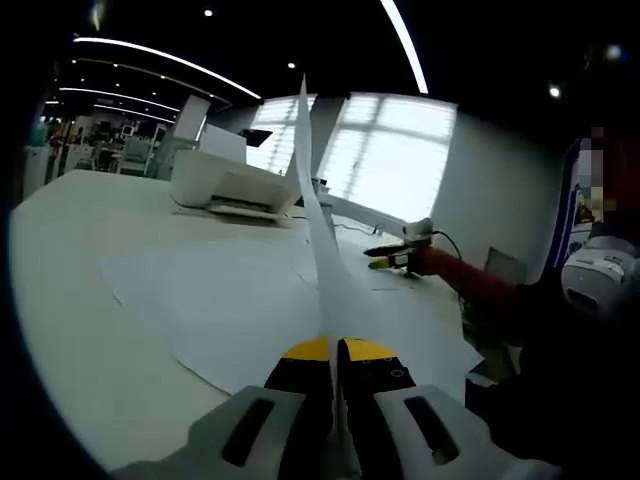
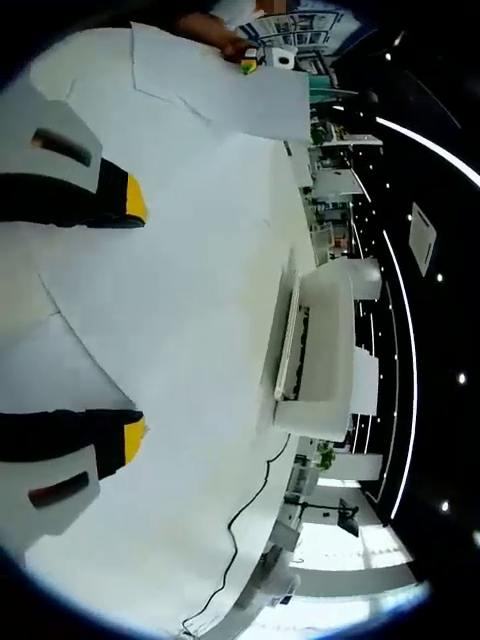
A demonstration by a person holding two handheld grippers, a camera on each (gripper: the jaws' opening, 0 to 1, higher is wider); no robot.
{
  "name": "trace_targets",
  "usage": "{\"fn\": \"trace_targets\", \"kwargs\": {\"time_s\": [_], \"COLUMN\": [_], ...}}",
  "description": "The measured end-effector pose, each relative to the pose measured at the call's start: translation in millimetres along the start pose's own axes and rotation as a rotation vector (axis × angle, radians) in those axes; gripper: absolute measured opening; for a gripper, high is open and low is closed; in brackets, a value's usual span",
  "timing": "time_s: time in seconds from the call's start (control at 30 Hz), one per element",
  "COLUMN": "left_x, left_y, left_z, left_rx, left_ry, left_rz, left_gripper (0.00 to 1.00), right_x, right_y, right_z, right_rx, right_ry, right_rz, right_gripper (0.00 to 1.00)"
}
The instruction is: Organize the stack of printing papers by aligning and flattening the scattered papers on the table
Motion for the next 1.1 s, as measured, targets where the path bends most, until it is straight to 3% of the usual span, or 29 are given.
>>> {"fn": "trace_targets", "kwargs": {"time_s": [0.3,0.47,0.77,0.9,1.1], "left_x": [-2.0,-3.0,-1.1,-1.3,-0.9], "left_y": [0,-1,0,0,0], "left_z": [-0.2,-0.2,-0.3,-0.3,-0.2], "left_rx": [-0.001,-0.002,0.000,0.000,0.000], "left_ry": [-0.005,-0.008,-0.011,-0.011,-0.010], "left_rz": [0.002,0.002,0.003,0.003,0.004], "left_gripper": [0.06,0.06,0.06,0.06,0.06], "right_x": [4,5,6,6,10], "right_y": [1,5,12,17,28], "right_z": [1.7,2.8,8.9,13.6,17.4], "right_rx": [0.000,0.004,-0.040,-0.081,-0.126], "right_ry": [0.019,0.049,0.085,0.059,0.101], "right_rz": [0.024,0.006,0.011,0.038,0.026], "right_gripper": [0.48,0.25,0.00,0.00,0.00]}}
Point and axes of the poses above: the point that each gripper's makers call its tool centre point, and the gripper's own axes: y roughly backward along the fingers, x roughly to its left, z roughly out of its top, the point moved 9 cm from there along y, roughly backward along the fingers, and after that the axes turned 10 degrees about x, right-handed, at the moved point
